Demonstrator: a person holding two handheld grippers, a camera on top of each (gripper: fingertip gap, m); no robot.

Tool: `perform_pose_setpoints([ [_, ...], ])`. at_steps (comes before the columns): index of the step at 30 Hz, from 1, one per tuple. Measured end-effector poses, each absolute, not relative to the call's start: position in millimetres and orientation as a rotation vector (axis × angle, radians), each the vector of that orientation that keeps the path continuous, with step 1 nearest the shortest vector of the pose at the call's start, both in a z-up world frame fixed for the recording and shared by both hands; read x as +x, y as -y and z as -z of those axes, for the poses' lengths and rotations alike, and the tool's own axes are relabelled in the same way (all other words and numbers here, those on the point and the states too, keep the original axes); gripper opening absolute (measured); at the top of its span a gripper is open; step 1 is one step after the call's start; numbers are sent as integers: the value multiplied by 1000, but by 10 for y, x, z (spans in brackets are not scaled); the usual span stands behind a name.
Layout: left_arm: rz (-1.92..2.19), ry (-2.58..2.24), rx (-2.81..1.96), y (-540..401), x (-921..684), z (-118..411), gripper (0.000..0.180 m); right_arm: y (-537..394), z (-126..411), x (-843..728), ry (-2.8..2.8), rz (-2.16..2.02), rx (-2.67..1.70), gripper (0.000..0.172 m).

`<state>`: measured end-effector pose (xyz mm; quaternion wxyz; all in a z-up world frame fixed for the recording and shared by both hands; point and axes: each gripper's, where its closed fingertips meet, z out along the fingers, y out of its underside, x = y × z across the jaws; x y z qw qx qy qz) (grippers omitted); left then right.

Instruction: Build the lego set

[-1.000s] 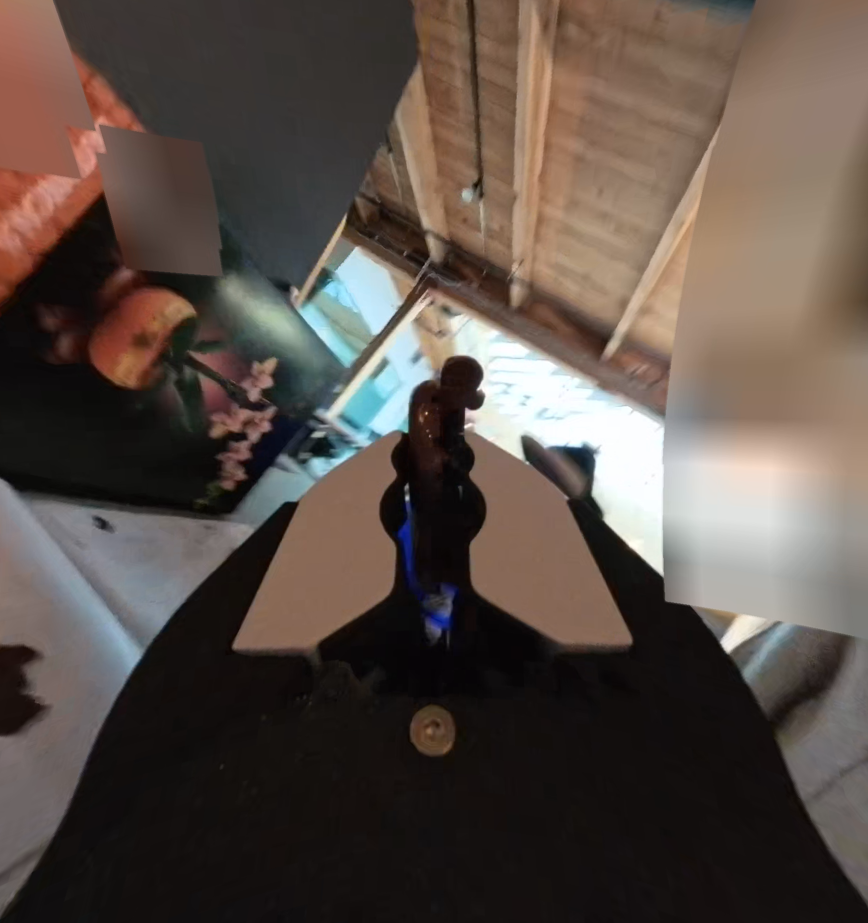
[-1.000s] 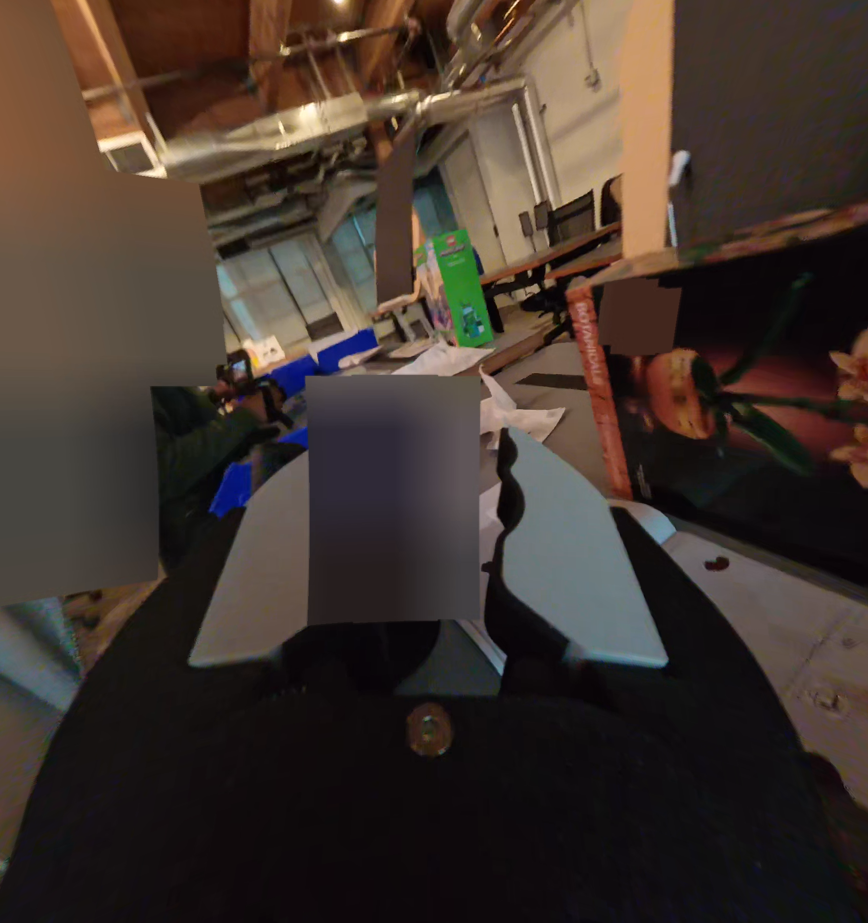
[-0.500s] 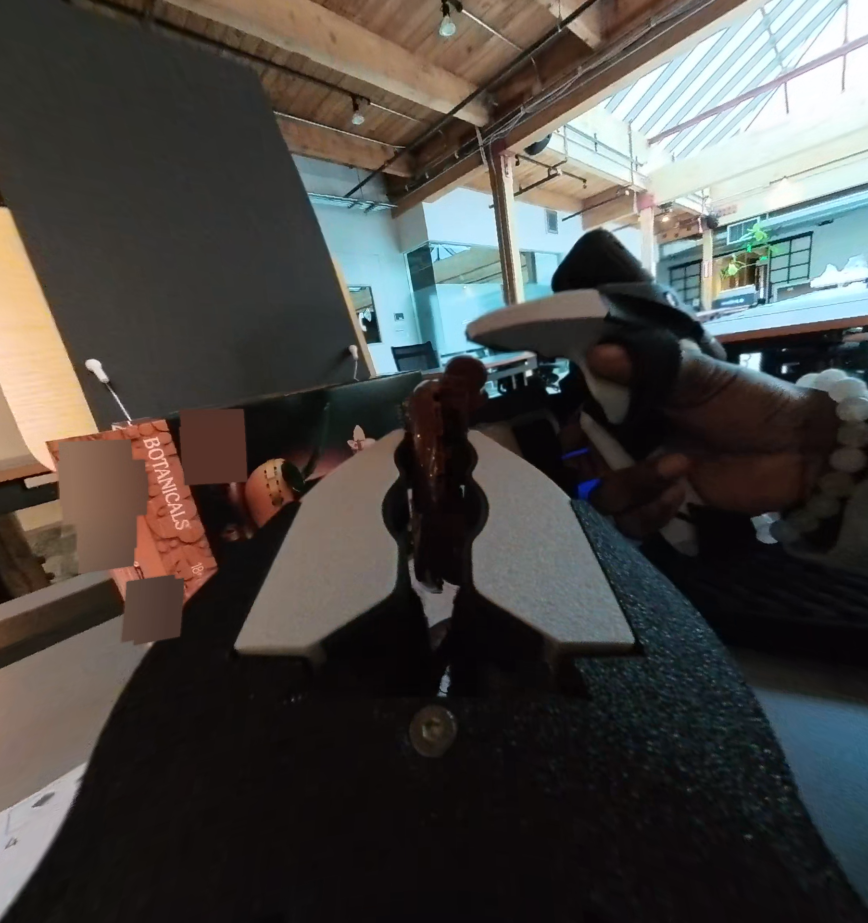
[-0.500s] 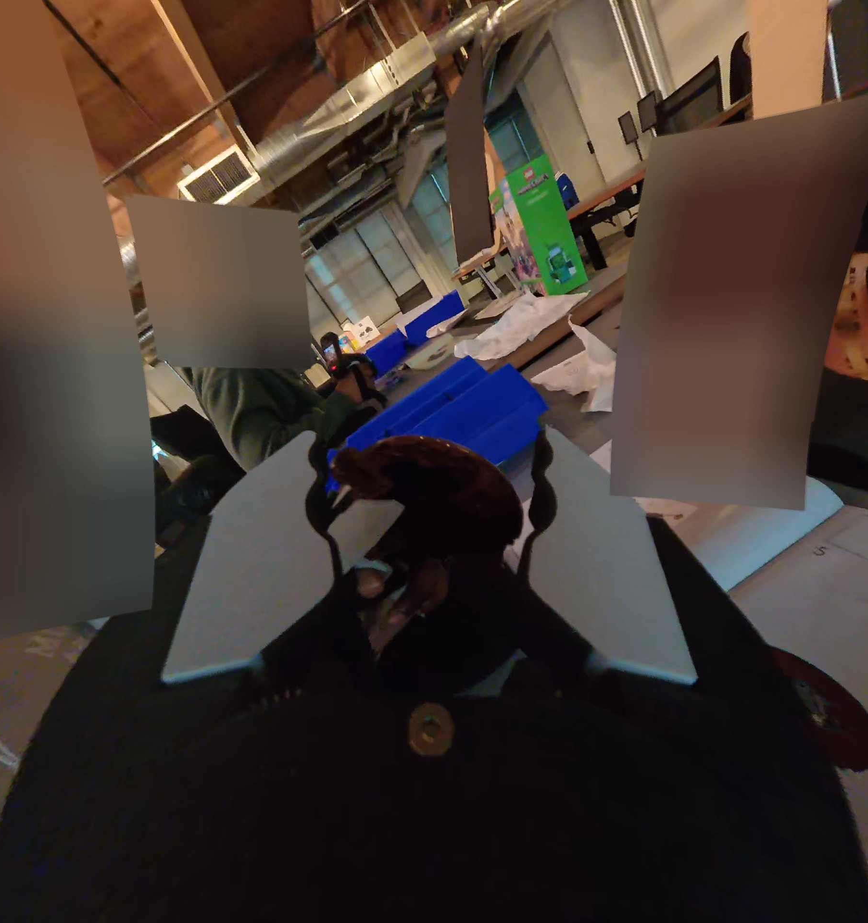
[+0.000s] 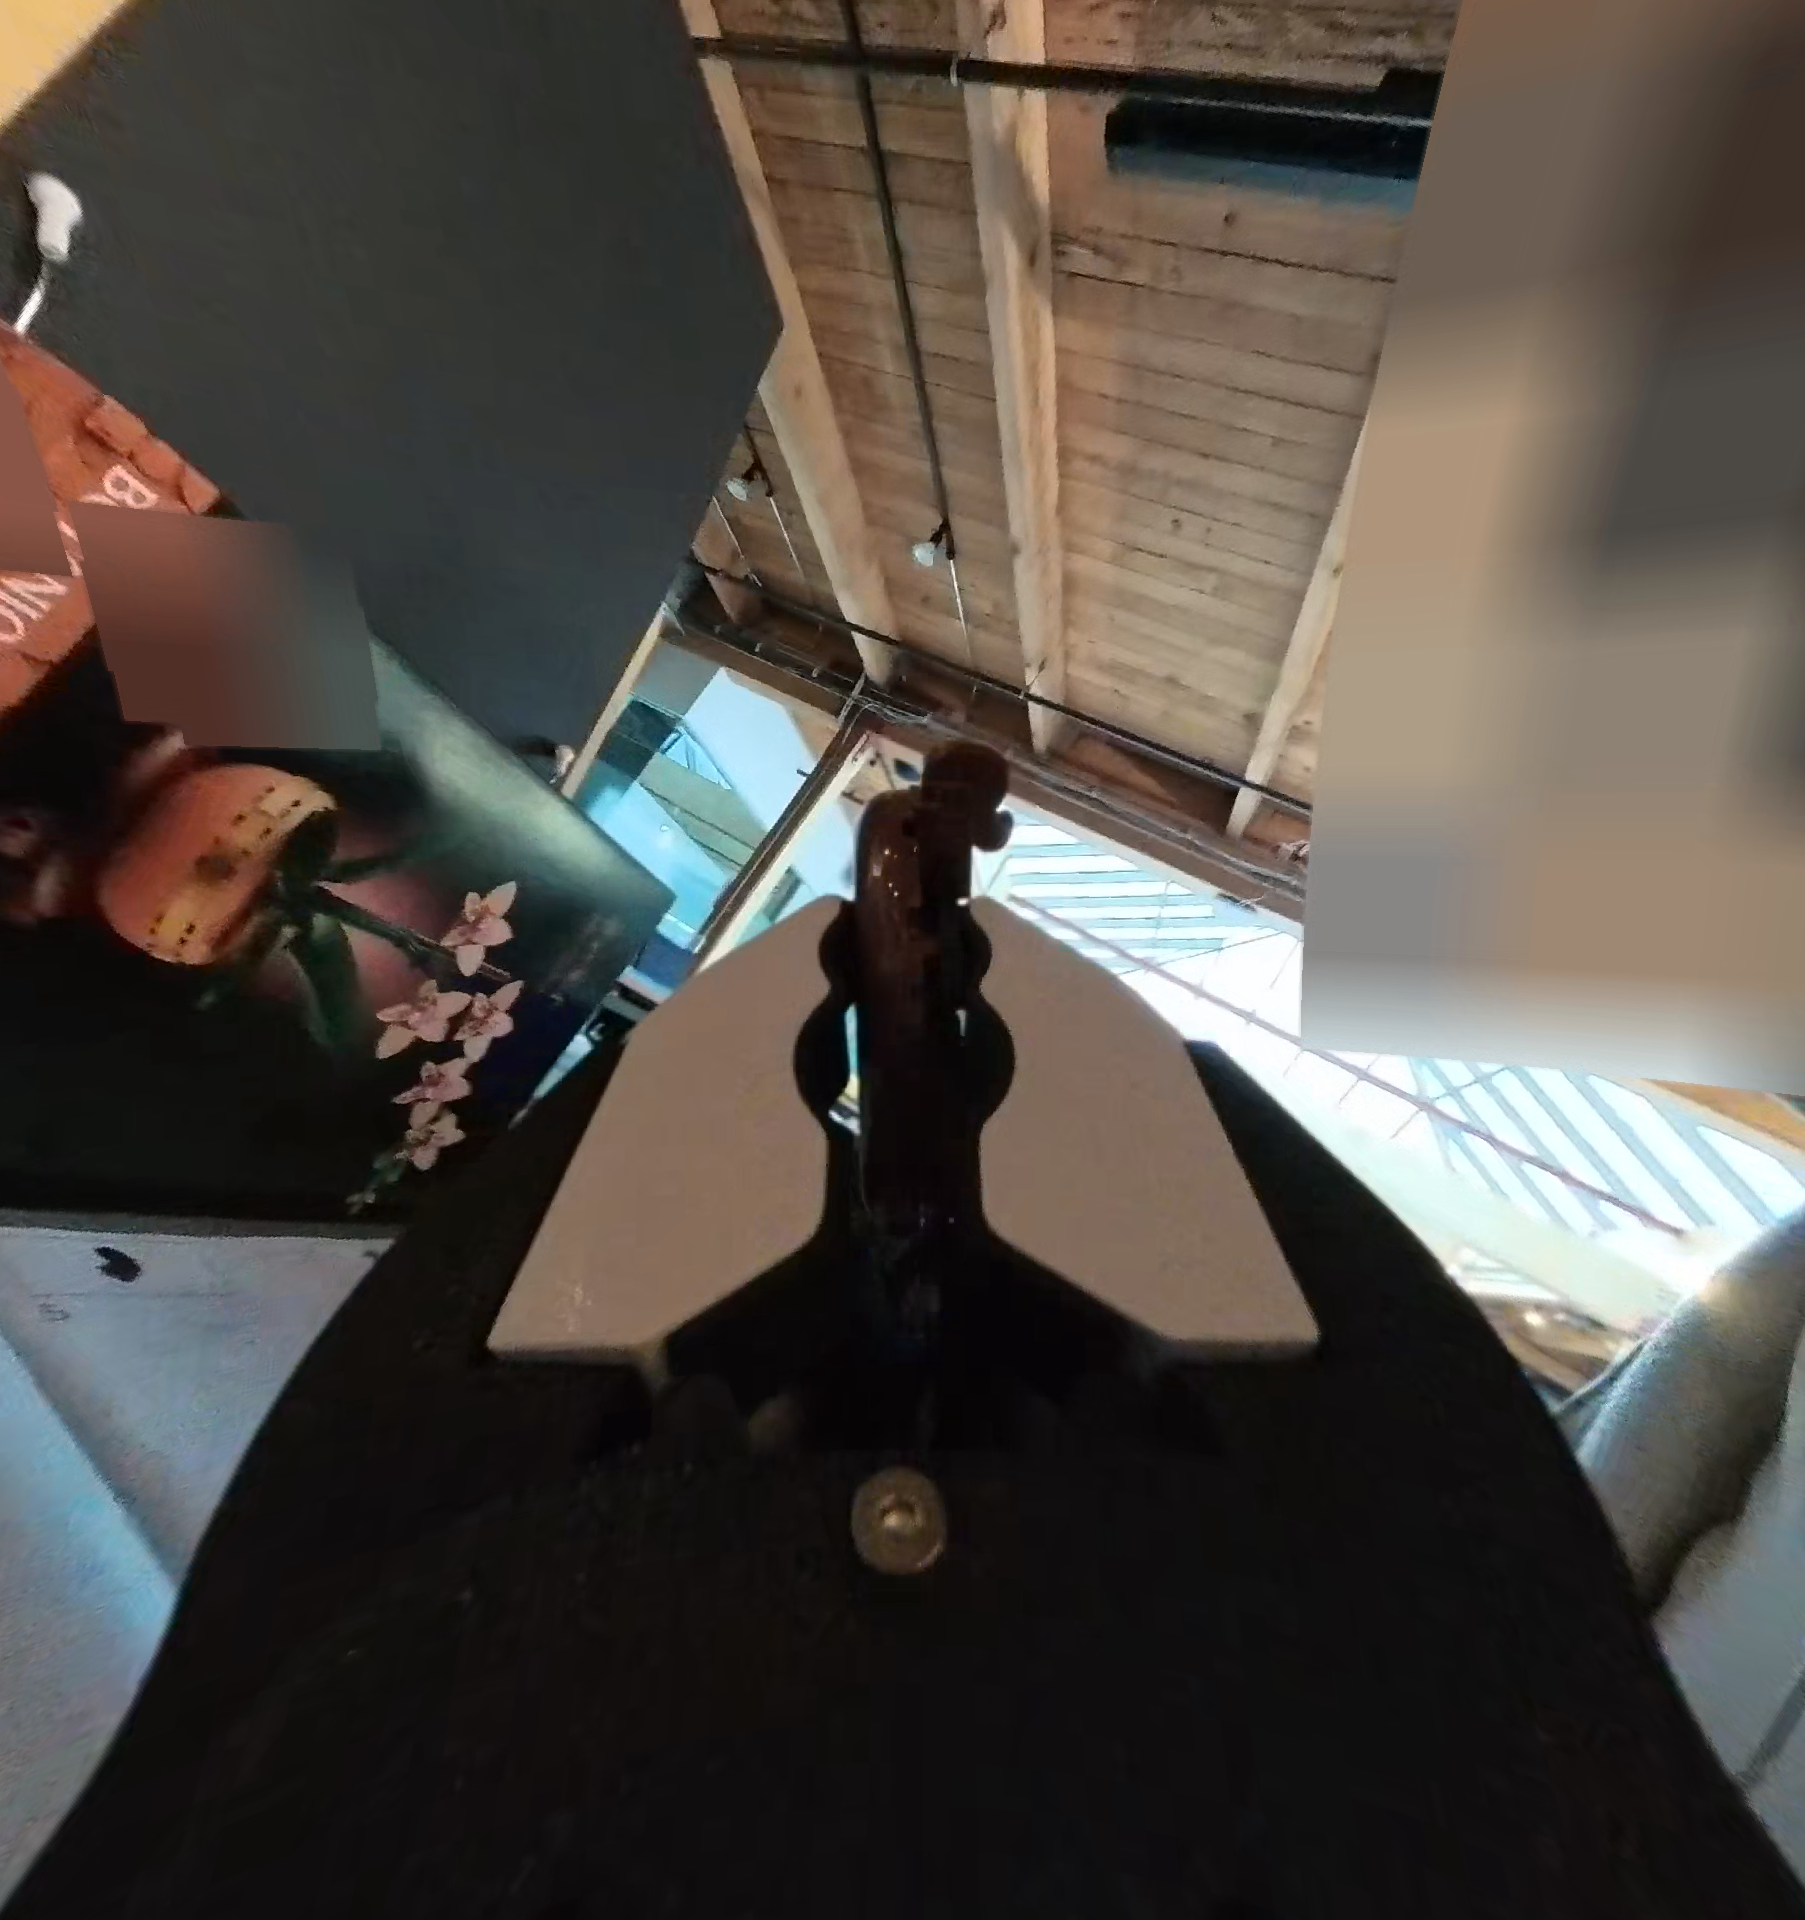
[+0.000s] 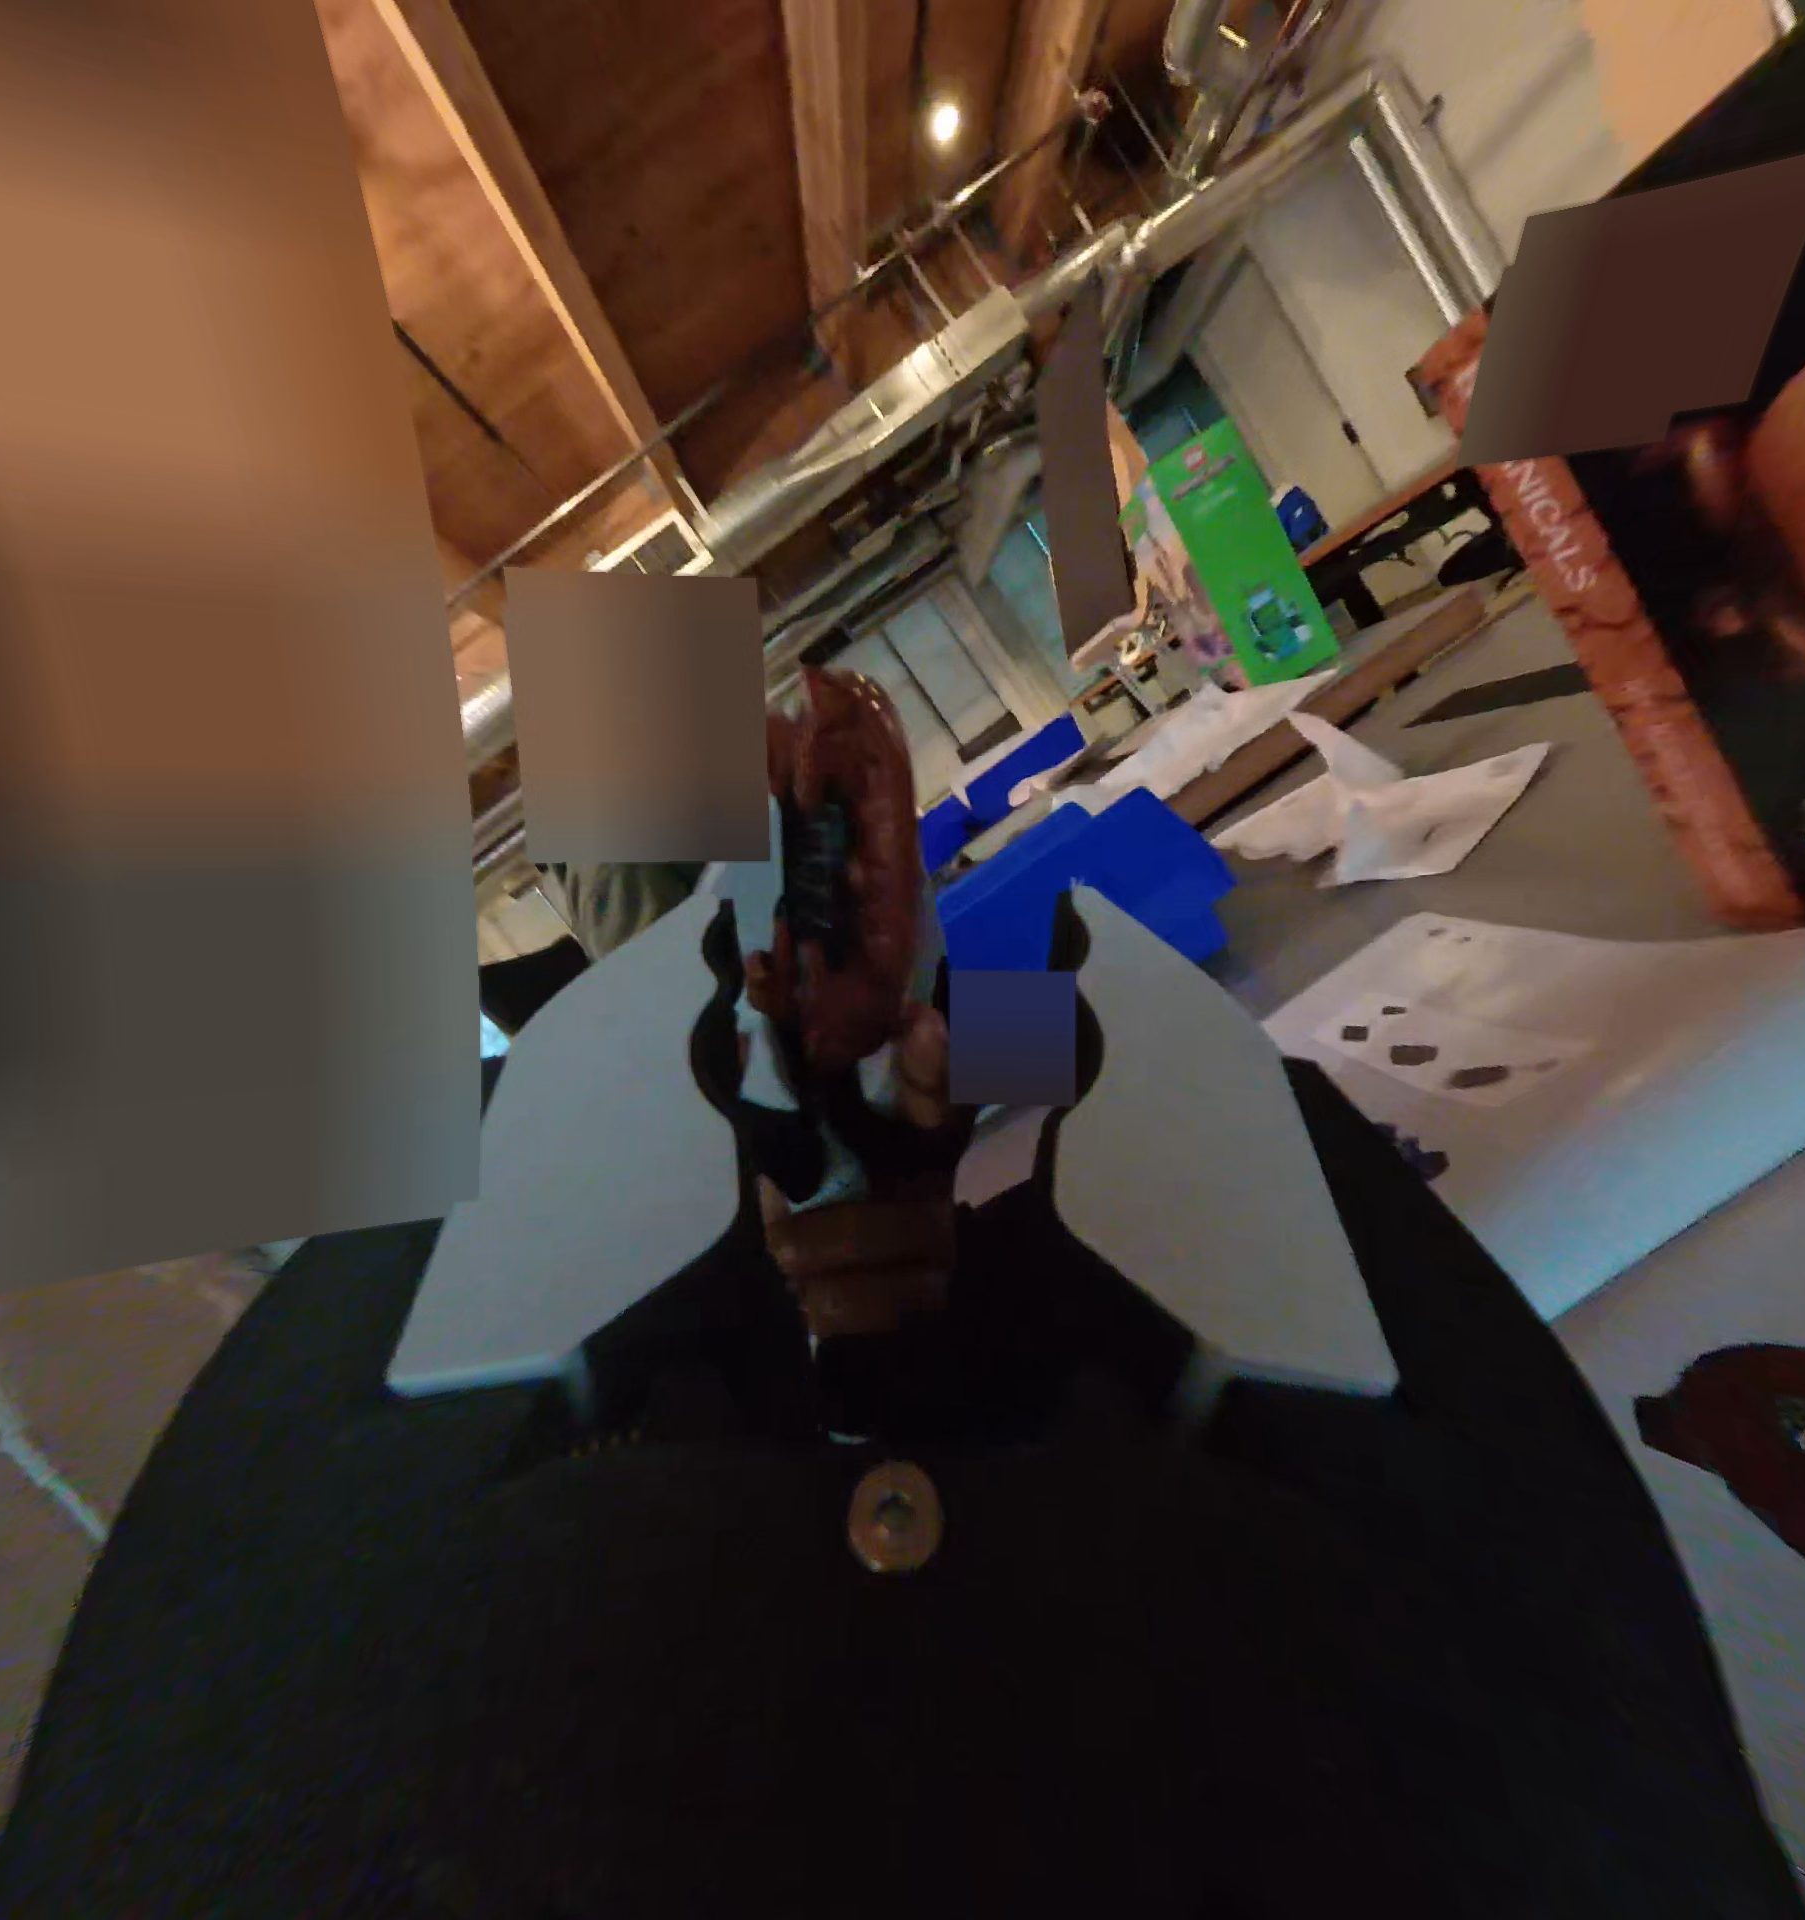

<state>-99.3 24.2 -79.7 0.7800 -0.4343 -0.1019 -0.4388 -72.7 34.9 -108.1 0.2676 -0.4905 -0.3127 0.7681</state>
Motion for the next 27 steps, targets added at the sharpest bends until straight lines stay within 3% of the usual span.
perform_pose_setpoints([
  [2, 987, 225, -923, -251, -952, 781, 16, -286, 1075, -772, 889, -2087, -1293, 49],
  [6, 981, 186, -981, -297, -830, 827, 16, -281, 1001, -732, 900, -2127, -1217, 16],
  [8, 993, 130, -1089, -350, -729, 899, 22, -340, 1041, -669, 934, -2123, -1245, 15],
  [11, 1061, -26, -1264, -327, -590, 982, 80, -465, 1088, -533, 1031, -2113, -1317, 15],
  [12, 1053, -76, -1322, -307, -596, 1022, 83, -467, 1106, -479, 1113, -2113, -1343, 15],
  [16, 971, -279, -1522, -260, -601, 1154, 71, -387, 1318, -309, 1624, -1880, -1453, 15],
  [20, 1104, -465, -1683, -213, -229, 1296, 73, -274, 1442, -231, 1991, -1706, -1479, 15],
  [25, 1137, -483, -1752, -270, -46, 1464, 34, -193, 1538, -155, 2242, -1552, -1432, 16],
  [27, 1132, -477, -1741, -260, -51, 1478, 30, -187, 1539, -155, 2244, -1548, -1432, 16],
])
